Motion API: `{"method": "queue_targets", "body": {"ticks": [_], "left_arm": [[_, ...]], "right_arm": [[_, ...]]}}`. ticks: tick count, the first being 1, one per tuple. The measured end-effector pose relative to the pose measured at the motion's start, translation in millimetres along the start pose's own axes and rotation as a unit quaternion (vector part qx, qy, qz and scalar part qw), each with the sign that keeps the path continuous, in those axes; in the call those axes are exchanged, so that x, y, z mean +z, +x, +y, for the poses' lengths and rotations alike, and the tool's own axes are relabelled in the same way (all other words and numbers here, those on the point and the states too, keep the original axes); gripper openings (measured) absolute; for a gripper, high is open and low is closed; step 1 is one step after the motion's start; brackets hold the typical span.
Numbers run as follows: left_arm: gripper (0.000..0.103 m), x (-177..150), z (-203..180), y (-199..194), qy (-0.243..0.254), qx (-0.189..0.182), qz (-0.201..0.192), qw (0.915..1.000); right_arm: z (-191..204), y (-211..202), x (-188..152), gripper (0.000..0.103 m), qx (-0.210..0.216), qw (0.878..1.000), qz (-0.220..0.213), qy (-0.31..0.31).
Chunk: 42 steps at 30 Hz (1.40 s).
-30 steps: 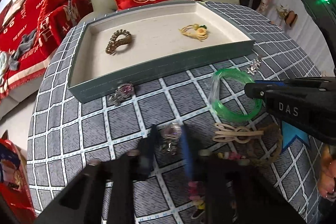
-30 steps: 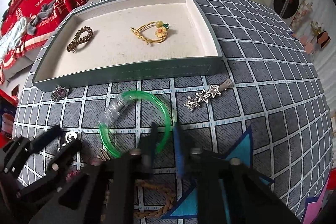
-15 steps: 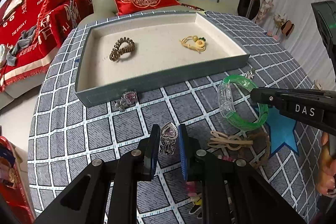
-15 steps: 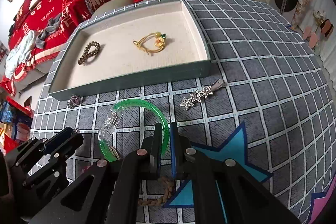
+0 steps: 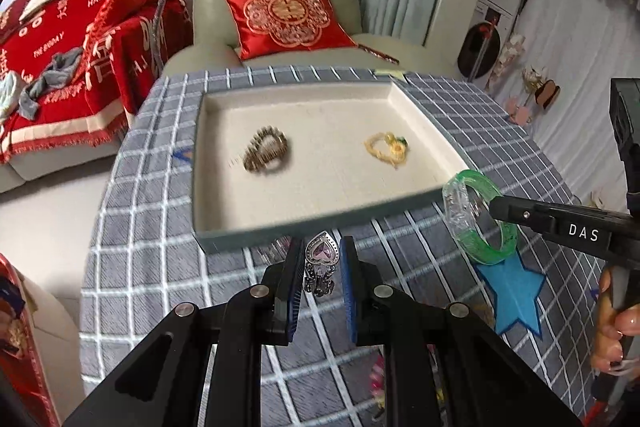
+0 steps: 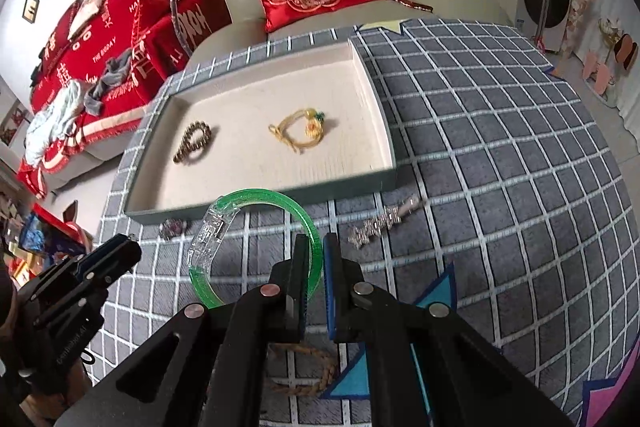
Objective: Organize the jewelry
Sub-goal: 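Carry both into the tray and open both grippers to drop them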
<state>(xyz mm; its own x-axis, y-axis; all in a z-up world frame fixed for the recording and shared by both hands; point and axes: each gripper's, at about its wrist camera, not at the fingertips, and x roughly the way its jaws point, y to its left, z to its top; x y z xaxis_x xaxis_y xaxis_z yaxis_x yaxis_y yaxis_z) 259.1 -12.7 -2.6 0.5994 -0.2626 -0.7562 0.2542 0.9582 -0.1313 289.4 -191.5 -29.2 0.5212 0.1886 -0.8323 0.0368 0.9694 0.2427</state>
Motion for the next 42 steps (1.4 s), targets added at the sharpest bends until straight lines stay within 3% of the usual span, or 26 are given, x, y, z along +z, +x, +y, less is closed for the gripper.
{"method": "queue_targets", "body": {"ticks": [11, 24, 32, 42], "left_arm": [[0.032, 47, 20, 27, -0.021, 0.01, -0.008, 0.9997], [0.032, 93, 31, 105, -0.036, 0.052, 0.022, 0.9978], [0.032, 95, 38, 137, -0.032, 0.064, 0.042, 0.9966], [0.033, 87, 48, 138, -0.033, 0.035, 0.034, 0.9983]], "right_arm": [[12, 23, 56, 0.008, -0.004, 1.0, -0.005, -0.018], [8, 81, 111, 0.008, -0.013, 1.0, -0.001, -0.017], [1, 115, 123, 0.008, -0.031, 0.999, 0.01, -0.019], [3, 129, 118, 0.008, -0.032, 0.999, 0.011, -0.029]]}}
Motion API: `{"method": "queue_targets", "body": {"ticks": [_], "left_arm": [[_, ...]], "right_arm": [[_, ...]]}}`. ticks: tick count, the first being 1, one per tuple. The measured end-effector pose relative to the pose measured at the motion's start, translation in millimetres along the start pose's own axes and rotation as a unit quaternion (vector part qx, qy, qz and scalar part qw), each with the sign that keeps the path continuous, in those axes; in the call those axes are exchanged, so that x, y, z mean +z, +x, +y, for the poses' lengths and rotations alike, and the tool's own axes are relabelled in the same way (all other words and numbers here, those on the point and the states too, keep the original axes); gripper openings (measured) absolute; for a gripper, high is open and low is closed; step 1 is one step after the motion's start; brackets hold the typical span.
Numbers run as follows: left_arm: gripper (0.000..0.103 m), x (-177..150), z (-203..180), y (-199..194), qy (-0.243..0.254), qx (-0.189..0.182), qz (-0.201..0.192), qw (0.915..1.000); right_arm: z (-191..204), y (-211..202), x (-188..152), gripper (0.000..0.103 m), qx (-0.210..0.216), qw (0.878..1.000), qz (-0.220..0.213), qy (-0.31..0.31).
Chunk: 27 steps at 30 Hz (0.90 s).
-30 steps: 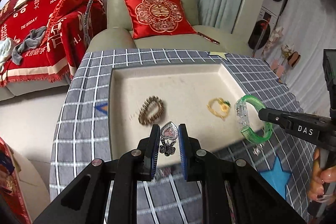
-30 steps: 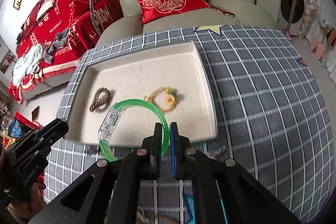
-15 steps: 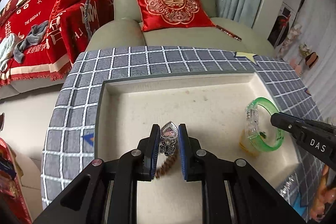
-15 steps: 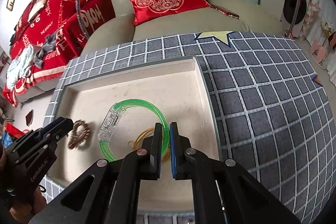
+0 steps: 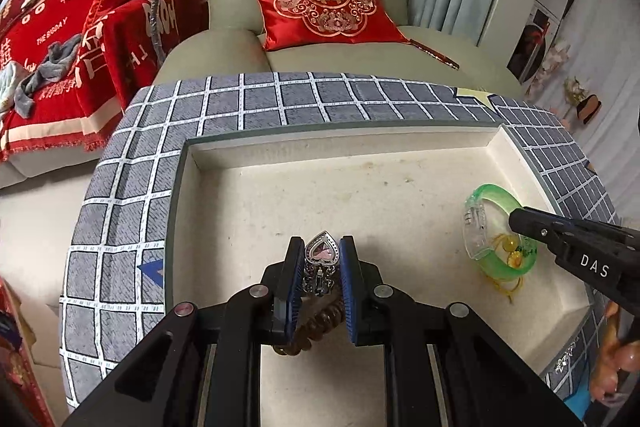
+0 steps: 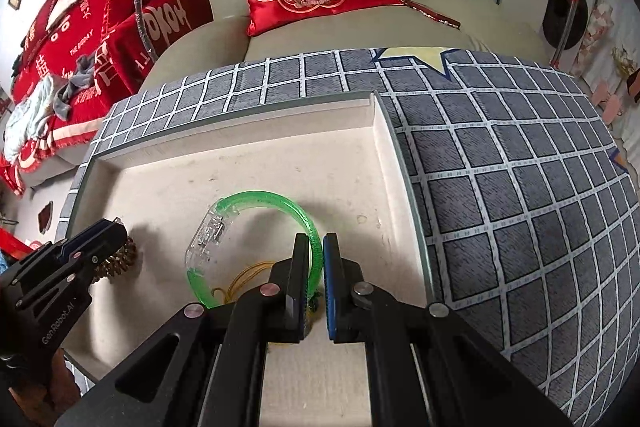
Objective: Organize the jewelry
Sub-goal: 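Carry both into the tray and open both grippers to drop them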
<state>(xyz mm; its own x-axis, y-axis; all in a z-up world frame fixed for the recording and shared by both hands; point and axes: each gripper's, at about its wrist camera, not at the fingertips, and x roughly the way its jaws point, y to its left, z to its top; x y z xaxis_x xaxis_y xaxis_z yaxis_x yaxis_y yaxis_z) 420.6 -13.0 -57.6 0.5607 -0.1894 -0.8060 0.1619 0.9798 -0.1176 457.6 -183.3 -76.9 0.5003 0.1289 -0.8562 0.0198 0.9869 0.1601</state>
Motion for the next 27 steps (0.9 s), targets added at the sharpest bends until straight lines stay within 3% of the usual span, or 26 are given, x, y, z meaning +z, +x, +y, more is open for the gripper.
{"method": "queue_targets", "body": {"ticks": [11, 14, 15, 17, 27], "left_arm": [[0.033, 2, 3, 0, -0.012, -0.002, 0.005, 0.9999], [0.033, 1, 3, -1, -0.005, 0.003, 0.002, 1.0], [0.036, 1, 3, 0, -0.005, 0.005, 0.004, 1.0], [0.092, 1, 4, 0, -0.011, 0.008, 0.003, 0.9999], [0.097, 4, 2, -27, -0.018, 0.001, -0.026, 0.9995]], "right_arm": [[9, 3, -2, 0.014, 0.011, 1.0, 0.002, -0.012], [8, 1, -3, 0.038, 0.023, 1.0, -0.001, -0.005], [7, 0, -3, 0.048, 0.025, 1.0, -0.004, -0.003], [6, -4, -3, 0.049, 0.028, 1.0, -0.011, 0.0], [-1, -28, -6, 0.049, 0.057, 0.998, -0.027, 0.027]]}}
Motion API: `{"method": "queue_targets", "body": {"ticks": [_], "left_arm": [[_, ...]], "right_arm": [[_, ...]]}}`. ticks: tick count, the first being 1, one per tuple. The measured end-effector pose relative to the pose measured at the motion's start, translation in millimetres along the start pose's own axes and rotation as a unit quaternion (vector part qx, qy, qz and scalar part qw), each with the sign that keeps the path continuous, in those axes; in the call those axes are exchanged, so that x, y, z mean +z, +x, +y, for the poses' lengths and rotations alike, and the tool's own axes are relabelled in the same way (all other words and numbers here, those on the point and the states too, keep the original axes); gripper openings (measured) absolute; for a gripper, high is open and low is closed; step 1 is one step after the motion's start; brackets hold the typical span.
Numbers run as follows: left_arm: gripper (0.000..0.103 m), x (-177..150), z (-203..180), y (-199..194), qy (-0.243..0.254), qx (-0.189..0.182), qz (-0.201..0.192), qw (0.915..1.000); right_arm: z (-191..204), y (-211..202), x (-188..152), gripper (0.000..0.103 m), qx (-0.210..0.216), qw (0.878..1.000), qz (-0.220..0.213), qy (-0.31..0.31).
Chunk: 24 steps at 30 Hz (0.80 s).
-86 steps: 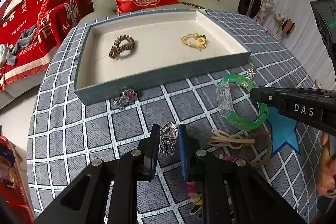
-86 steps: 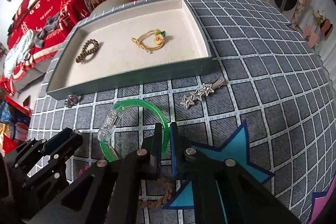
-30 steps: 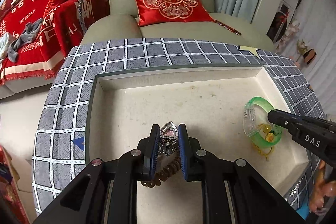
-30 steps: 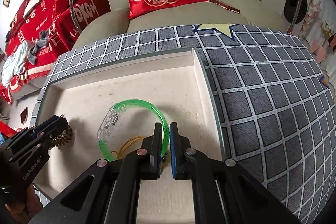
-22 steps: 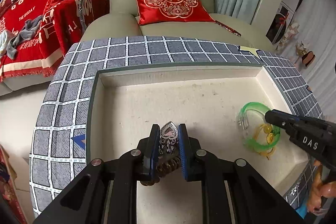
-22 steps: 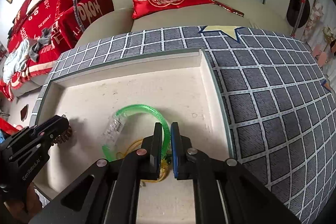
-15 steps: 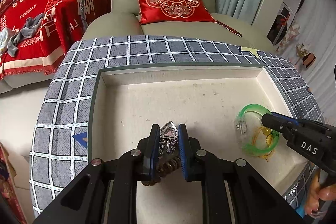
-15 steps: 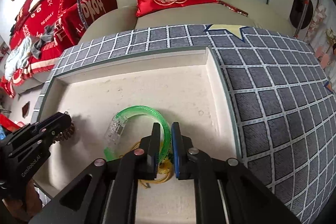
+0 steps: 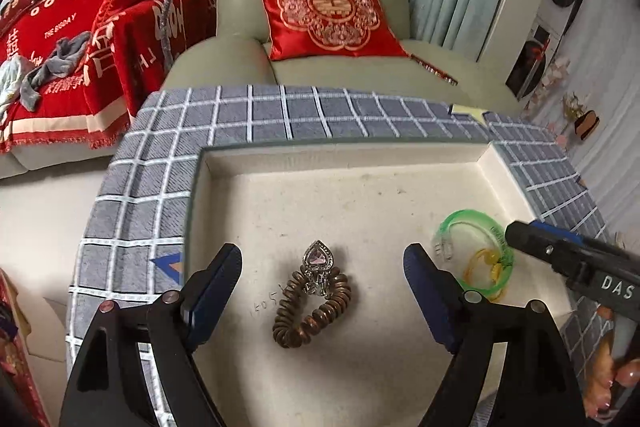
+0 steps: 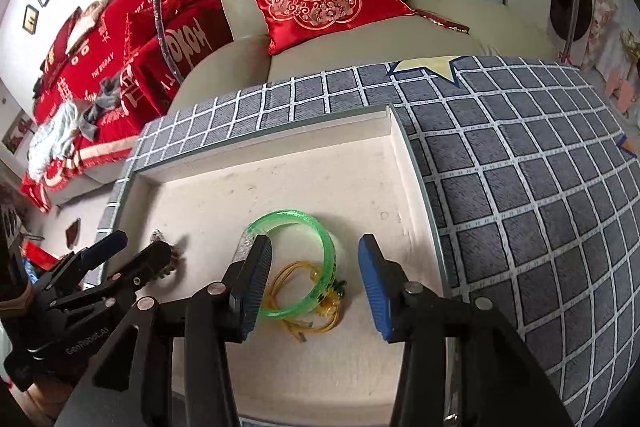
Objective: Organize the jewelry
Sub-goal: 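Carry both into the tray and open both grippers to drop them, then grasp the braided cord bracelet with the right gripper while the left grasps the beaded bracelet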
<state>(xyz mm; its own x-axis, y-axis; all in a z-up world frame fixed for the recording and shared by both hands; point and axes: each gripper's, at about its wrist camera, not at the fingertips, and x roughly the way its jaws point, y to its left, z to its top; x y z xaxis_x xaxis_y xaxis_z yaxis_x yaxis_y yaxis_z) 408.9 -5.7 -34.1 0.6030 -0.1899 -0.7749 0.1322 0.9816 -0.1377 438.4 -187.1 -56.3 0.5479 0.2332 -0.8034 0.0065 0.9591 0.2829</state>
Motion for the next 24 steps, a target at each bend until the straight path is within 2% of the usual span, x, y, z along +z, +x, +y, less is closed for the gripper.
{"method": "queue_targets", "body": {"ticks": [2, 3, 4, 6, 10, 12, 13, 17, 24], "left_arm": [[0.097, 1, 2, -13, 0.003, 0.004, -0.014, 0.9999], [0.097, 1, 4, -20, 0.004, 0.006, -0.021, 0.9998], [0.102, 2, 6, -25, 0.004, 0.008, -0.025, 0.9996], [0.103, 1, 12, -40, 0.0, 0.012, -0.039, 0.9992], [0.103, -6, 22, -62, -0.002, 0.009, -0.044, 0.999], [0.103, -15, 22, -70, 0.008, 0.015, -0.044, 0.9989], [0.103, -22, 21, -74, 0.016, 0.021, -0.044, 0.9987], [0.103, -49, 19, -86, 0.021, 0.034, -0.04, 0.9984], [0.103, -82, 18, -94, 0.016, 0.018, -0.019, 0.9995]], "right_arm": [[1, -6, -2, 0.051, 0.004, 1.0, -0.002, 0.002], [1, -9, -3, 0.058, 0.008, 1.0, -0.004, 0.002], [1, -12, -4, 0.07, 0.011, 1.0, -0.006, 0.003], [1, -21, -6, 0.081, 0.025, 1.0, -0.013, 0.007], [3, -39, -11, 0.083, 0.045, 0.999, -0.028, 0.014], [5, -46, -15, 0.099, 0.055, 0.998, -0.03, 0.014], [6, -49, -18, 0.103, 0.058, 0.998, -0.033, 0.014], [9, -62, -33, 0.103, 0.063, 0.997, -0.04, 0.007], [8, -83, -57, 0.103, 0.064, 0.998, -0.02, 0.008]]}}
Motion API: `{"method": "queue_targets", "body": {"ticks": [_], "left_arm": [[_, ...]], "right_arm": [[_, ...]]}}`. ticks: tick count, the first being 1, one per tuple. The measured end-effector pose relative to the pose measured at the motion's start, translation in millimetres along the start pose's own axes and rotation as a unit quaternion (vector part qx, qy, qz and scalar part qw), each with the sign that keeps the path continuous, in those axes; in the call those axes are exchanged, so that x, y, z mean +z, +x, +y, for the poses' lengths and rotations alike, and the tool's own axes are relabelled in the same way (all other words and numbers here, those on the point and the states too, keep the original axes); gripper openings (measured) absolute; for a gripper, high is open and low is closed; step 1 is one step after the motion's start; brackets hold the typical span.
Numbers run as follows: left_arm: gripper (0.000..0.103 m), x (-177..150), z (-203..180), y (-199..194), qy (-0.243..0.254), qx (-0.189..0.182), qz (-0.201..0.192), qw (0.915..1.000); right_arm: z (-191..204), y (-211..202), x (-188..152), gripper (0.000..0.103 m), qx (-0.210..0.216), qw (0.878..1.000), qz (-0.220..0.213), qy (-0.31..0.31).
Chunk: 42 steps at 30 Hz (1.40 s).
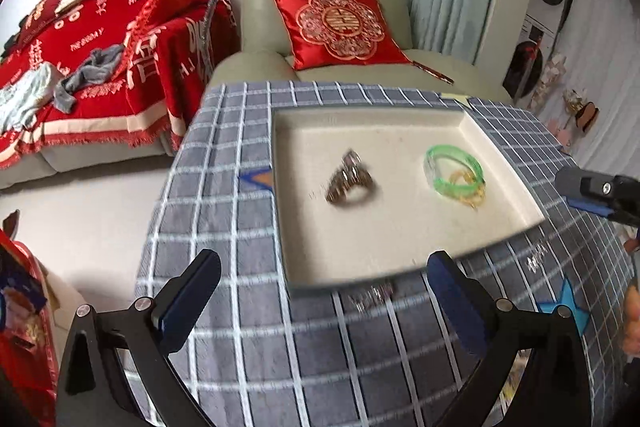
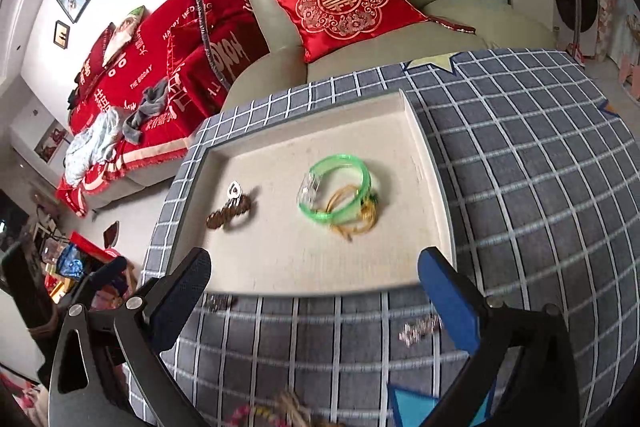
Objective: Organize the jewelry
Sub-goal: 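Grasp the braided cord bracelet with the right gripper while the left grasps the beaded bracelet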
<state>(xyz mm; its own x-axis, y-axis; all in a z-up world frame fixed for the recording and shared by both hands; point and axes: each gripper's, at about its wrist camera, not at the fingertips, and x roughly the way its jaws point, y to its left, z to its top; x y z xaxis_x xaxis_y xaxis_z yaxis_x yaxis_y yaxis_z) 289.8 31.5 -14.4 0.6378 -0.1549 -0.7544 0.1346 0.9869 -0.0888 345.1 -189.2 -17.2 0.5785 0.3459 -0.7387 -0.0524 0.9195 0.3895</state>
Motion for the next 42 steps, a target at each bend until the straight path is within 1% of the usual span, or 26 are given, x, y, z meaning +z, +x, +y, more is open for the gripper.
{"method": "queue_targets", "body": {"ticks": [2, 7, 14, 18, 21, 25, 28, 32, 33, 34, 37, 38, 40, 42], "left_arm": [[0.103, -10, -3, 0, 0.005, -0.006, 0.009, 0.9999], [0.103, -31, -11, 4, 0.018, -0.002, 0.028, 0.9994], [0.103, -51, -14, 5, 0.018, 0.01, 0.038, 0.9991], [0.103, -56, -13, 5, 0.011, 0.011, 0.043, 0.999], [0.103, -63, -16, 2, 0.005, -0.002, 0.049, 0.9988], [0.103, -76, -26, -6, 0.015, -0.018, 0.055, 0.9982], [0.103, -85, -36, -12, 0.027, -0.032, 0.062, 0.9972], [0.103, -93, -49, -15, 0.051, -0.036, 0.067, 0.9958], [0.103, -94, -50, -15, 0.055, -0.035, 0.068, 0.9956], [0.103, -95, -52, -15, 0.057, -0.035, 0.069, 0.9954], [0.103, -97, -59, -13, 0.067, -0.033, 0.074, 0.9945], [0.103, -98, -62, -12, 0.071, -0.03, 0.076, 0.9941], [0.103, -99, -66, -12, 0.079, -0.028, 0.077, 0.9935], [0.103, -101, -72, -12, 0.088, -0.028, 0.079, 0.9927]], "right_arm": [[0, -8, -7, 0.103, -0.002, 1.0, 0.001, -0.002], [2, -20, -29, 0.103, -0.009, 1.0, 0.018, -0.007], [-2, -23, -81, 0.103, -0.046, 0.997, 0.056, -0.034], [-12, -21, -104, 0.103, -0.059, 0.995, 0.076, -0.029], [-16, -21, -118, 0.103, -0.073, 0.993, 0.084, -0.03], [-20, -23, -133, 0.103, -0.091, 0.991, 0.089, -0.035], [-21, -25, -137, 0.103, -0.101, 0.99, 0.086, -0.037], [-18, -23, -138, 0.102, -0.119, 0.988, 0.085, -0.051], [-16, -22, -138, 0.098, -0.124, 0.987, 0.085, -0.059], [-14, -21, -137, 0.091, -0.127, 0.986, 0.085, -0.064], [-11, -15, -138, 0.081, -0.137, 0.983, 0.091, -0.078], [-8, -15, -139, 0.08, -0.142, 0.982, 0.09, -0.086], [-4, -14, -139, 0.073, -0.148, 0.98, 0.089, -0.102], [0, -12, -141, 0.07, -0.154, 0.977, 0.089, -0.116]]}}
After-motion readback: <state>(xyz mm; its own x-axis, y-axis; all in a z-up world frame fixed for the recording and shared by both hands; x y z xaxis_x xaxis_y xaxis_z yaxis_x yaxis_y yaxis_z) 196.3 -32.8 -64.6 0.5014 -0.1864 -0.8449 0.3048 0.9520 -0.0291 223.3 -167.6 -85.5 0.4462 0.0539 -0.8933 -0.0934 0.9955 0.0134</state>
